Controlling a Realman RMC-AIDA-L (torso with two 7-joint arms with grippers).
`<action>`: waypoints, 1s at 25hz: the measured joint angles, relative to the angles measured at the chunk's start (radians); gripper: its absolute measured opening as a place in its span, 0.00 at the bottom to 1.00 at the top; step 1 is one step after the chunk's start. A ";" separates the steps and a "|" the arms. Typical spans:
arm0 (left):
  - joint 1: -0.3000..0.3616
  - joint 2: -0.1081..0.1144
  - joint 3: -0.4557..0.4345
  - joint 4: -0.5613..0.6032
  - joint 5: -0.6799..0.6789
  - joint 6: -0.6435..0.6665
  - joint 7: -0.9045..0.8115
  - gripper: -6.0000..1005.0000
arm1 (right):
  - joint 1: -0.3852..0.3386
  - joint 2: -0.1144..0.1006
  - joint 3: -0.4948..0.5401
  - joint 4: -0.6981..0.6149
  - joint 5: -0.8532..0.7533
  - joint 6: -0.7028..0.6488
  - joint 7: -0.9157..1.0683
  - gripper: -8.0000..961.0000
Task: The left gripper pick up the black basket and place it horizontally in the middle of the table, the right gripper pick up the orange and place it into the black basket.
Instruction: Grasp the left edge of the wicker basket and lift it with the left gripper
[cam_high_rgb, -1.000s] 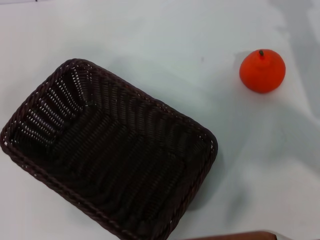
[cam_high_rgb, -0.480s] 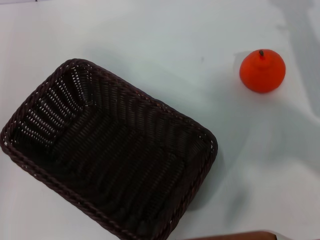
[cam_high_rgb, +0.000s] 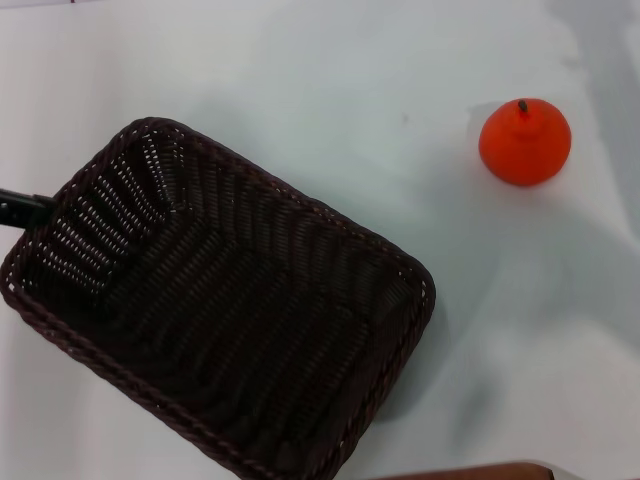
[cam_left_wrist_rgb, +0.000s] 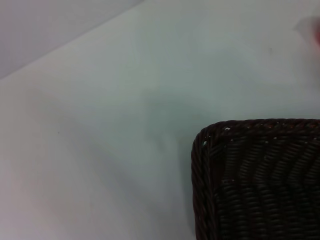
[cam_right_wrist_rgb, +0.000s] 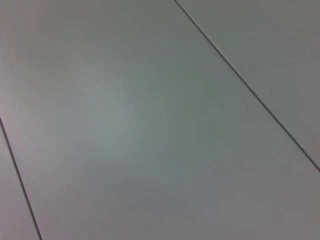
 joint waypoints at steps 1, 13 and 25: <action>-0.007 -0.008 0.006 0.003 0.020 0.002 -0.001 0.78 | -0.001 0.000 0.000 0.000 0.000 0.000 0.000 0.95; -0.088 -0.027 0.123 0.170 0.133 0.079 -0.105 0.78 | -0.005 0.000 -0.001 0.001 0.000 -0.019 0.002 0.95; -0.142 -0.029 0.190 0.392 0.135 0.203 -0.142 0.71 | 0.001 -0.002 0.005 -0.024 0.000 -0.070 -0.001 0.95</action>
